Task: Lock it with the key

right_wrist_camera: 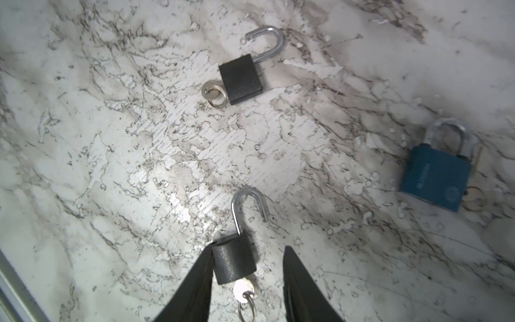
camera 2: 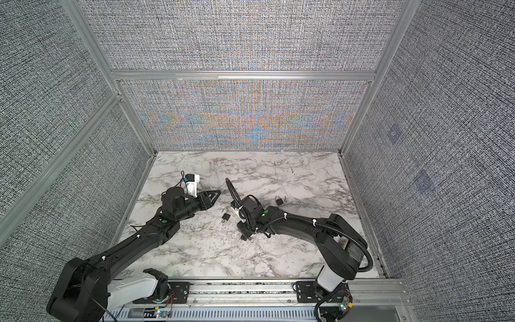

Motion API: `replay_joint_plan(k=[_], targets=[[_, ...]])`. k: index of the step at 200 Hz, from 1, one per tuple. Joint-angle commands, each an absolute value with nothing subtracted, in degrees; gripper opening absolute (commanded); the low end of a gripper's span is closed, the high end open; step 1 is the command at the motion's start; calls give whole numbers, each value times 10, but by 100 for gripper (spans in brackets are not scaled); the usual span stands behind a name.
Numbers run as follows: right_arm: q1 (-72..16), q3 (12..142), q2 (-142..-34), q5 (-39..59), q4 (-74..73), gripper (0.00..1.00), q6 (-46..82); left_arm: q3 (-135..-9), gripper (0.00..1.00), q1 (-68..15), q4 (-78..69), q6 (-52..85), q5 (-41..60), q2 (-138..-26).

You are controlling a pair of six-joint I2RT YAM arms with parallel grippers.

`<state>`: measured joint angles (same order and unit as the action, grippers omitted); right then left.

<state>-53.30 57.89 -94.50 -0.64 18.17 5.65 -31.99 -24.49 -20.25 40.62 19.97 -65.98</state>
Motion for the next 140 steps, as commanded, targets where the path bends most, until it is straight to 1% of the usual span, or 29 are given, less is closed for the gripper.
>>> replay_joint_plan(k=[1,50,104,140], targets=[[-545,580,-965,-30,191,42,28,-315,50,-243,-224,409,186,-643],[-546,559,-986,-25,156,44,32,-324,51,-243,-191,406,185,-640],[-546,553,-994,2,155,44,40,-317,51,-242,-199,406,180,-636],[-546,555,-990,-5,167,44,47,-318,51,-242,-202,406,183,-641]])
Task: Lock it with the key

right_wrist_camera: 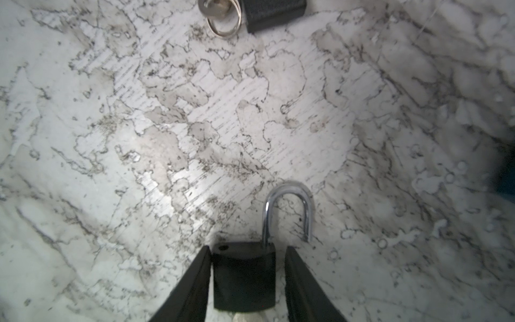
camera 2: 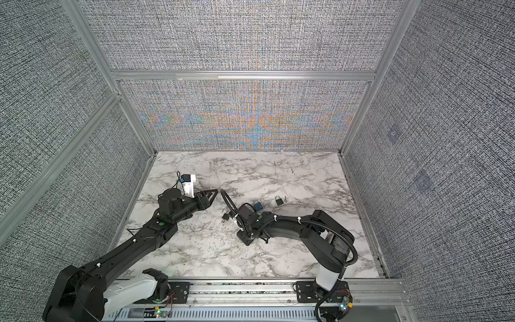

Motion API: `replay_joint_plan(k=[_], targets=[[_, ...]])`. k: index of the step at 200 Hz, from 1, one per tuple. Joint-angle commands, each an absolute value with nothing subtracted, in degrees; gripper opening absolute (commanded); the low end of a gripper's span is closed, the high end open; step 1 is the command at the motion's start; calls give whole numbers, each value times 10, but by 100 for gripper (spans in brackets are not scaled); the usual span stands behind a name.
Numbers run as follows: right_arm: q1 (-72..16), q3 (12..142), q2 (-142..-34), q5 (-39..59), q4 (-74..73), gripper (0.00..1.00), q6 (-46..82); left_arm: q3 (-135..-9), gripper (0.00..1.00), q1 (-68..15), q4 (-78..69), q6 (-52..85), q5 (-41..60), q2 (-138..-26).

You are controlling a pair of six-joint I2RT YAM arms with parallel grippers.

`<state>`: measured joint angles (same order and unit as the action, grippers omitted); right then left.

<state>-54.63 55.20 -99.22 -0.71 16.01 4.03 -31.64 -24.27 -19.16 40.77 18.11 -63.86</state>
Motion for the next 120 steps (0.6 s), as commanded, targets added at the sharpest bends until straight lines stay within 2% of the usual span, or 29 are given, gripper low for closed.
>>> replay_joint_plan(k=[1,120], targets=[[-546,555,-990,-6,167,44,47,-318,51,-242,-202,407,183,-641],[-563,572,-1019,-64,200,43,55,-318,51,-243,-213,406,189,-659]])
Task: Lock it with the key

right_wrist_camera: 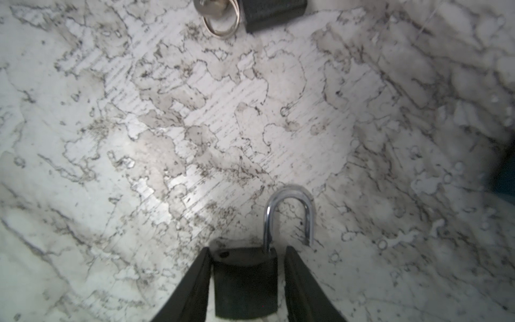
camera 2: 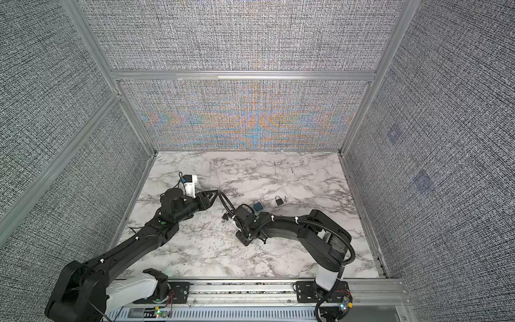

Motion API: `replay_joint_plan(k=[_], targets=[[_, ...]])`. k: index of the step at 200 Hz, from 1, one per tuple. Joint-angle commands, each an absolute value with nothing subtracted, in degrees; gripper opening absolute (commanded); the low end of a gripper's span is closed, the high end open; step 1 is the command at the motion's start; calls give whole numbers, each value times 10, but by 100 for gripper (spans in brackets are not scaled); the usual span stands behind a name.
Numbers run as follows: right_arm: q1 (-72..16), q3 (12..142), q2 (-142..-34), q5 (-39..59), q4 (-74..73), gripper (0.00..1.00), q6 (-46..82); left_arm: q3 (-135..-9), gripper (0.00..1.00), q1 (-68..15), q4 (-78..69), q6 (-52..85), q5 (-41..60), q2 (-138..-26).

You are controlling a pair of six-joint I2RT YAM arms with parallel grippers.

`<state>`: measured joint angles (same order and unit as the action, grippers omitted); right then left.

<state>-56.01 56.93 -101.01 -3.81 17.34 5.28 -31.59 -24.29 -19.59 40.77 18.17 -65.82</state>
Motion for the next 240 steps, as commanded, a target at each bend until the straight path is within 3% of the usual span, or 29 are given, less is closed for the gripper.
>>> replay_joint_plan(k=[1,104,151,183,240], targets=[[-563,573,-1019,-65,200,43,56,-318,50,-243,-213,406,189,-659],[-566,572,-1012,-76,219,41,60,-318,51,-242,-214,406,191,-661],[-569,574,-1007,-79,217,27,62,-321,49,-242,-203,401,192,-662],[-570,577,-986,-88,216,23,63,-336,49,-243,-165,397,194,-677],[-571,601,-939,-90,232,23,60,-363,46,-243,-172,388,306,-739]])
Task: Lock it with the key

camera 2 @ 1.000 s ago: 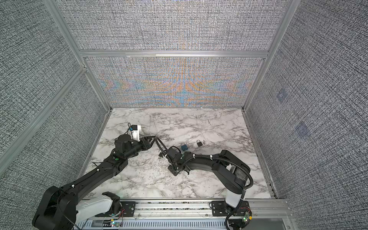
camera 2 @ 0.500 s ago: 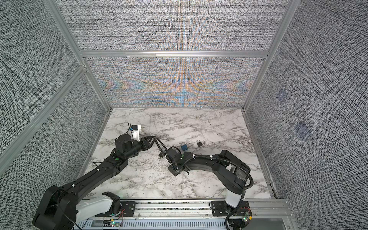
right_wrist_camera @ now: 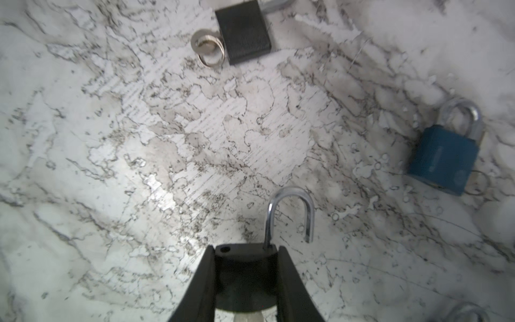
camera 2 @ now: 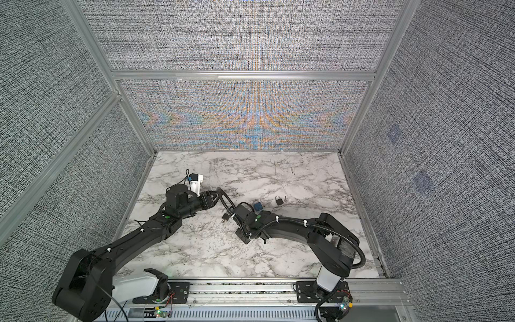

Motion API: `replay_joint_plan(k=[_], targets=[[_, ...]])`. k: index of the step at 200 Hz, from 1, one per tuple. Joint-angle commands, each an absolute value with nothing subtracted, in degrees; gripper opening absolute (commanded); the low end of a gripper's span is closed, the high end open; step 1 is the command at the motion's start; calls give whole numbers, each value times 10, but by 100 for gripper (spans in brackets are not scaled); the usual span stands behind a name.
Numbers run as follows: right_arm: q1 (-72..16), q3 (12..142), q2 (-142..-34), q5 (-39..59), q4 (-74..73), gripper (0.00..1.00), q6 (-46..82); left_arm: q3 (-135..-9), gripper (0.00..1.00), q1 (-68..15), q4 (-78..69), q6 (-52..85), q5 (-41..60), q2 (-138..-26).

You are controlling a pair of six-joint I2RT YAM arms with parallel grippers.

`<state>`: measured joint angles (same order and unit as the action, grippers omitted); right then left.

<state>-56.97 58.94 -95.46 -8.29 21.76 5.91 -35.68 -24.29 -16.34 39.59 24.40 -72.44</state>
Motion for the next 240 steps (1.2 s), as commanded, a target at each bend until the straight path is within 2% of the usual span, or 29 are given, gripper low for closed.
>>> replay_joint_plan(k=[1,83,180,240], targets=[[-571,601,-939,-90,232,23,60,-363,46,-243,-172,388,307,-740],[-572,635,-896,-95,244,23,57,-366,47,-263,-201,393,426,-801],[-572,649,-878,-98,249,23,56,-381,46,-299,-202,393,438,-839],[-571,649,-881,-100,250,23,55,-385,39,-309,-222,403,450,-852]])
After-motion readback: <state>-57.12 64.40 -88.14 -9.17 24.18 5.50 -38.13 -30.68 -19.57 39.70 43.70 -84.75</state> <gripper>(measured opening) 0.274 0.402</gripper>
